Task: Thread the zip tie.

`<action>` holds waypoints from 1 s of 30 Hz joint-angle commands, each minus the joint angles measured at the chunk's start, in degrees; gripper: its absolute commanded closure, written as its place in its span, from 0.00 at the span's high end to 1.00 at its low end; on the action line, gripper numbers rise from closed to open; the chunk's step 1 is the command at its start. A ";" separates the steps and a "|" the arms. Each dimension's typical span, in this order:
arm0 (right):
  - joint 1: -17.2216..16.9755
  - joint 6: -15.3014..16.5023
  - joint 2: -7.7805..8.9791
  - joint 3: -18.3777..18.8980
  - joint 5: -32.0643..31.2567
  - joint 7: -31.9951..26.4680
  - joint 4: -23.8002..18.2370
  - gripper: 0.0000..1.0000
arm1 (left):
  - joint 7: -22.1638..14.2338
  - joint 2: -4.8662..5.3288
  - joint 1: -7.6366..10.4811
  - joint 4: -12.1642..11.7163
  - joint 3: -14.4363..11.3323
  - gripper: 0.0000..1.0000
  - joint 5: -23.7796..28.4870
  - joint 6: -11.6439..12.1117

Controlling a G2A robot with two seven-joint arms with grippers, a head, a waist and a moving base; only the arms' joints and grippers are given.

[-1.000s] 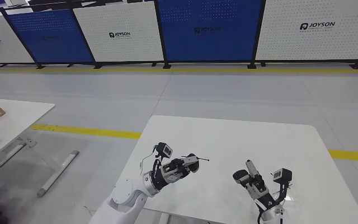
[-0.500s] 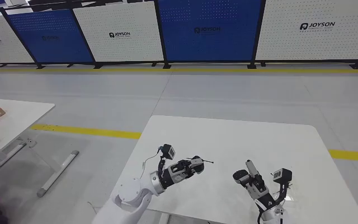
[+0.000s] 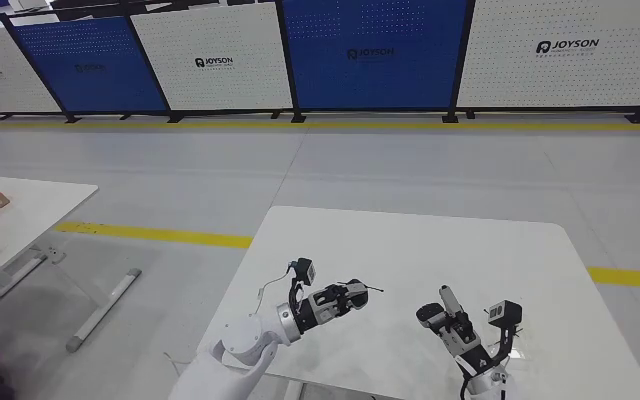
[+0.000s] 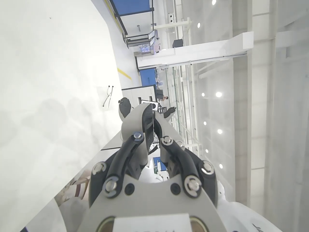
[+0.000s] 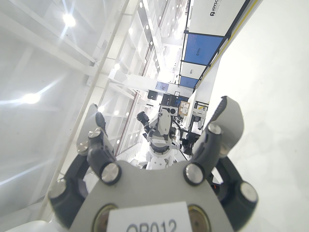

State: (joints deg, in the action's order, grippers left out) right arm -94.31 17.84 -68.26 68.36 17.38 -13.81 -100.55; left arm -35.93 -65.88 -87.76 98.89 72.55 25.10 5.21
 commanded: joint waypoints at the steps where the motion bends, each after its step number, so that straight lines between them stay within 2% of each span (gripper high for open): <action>1: 0.00 0.00 0.00 0.00 0.00 0.00 0.00 1.00 | 0.00 0.00 0.00 0.00 0.00 0.00 -0.01 0.00; 3: 0.00 0.00 0.00 0.00 0.00 0.00 0.00 1.00 | -0.70 -0.02 0.01 0.40 -0.46 0.00 0.84 0.19; 4: 0.00 0.00 0.00 0.00 0.00 0.00 0.00 1.00 | -3.89 0.00 -0.15 0.43 -0.83 0.00 4.07 -0.51; 6: 0.00 0.00 0.00 0.00 0.00 0.00 0.00 1.00 | -7.12 0.21 0.22 -0.17 0.63 0.00 8.03 -0.66; 8: 0.00 0.00 0.00 0.00 0.00 0.00 0.00 1.00 | -8.03 0.38 -0.10 -0.11 1.81 0.00 9.33 0.84; 12: 0.00 0.00 0.00 0.00 0.00 0.00 0.00 1.00 | -5.15 0.48 -1.34 1.16 2.62 0.00 7.07 4.73; 21: 0.00 0.00 0.00 0.00 0.00 0.00 0.00 1.00 | -4.94 0.47 -1.32 1.16 2.57 0.00 6.88 4.71; 24: 0.00 0.00 0.00 0.00 0.00 0.00 0.00 1.00 | -2.64 0.32 -0.89 0.60 0.96 0.00 4.53 4.45; 26: 0.00 0.00 0.00 0.00 0.00 0.00 0.00 1.00 | 2.12 0.13 0.04 -0.69 -0.37 0.00 -1.64 6.38; 30: 0.00 0.00 0.00 0.00 0.00 0.00 0.00 1.00 | 9.66 -0.56 1.62 -3.29 -4.36 0.00 -9.61 8.78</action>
State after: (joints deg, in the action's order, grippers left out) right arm -94.31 17.84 -68.26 68.36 17.38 -13.81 -100.55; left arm -28.87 -66.26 -86.62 96.45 69.33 18.31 13.41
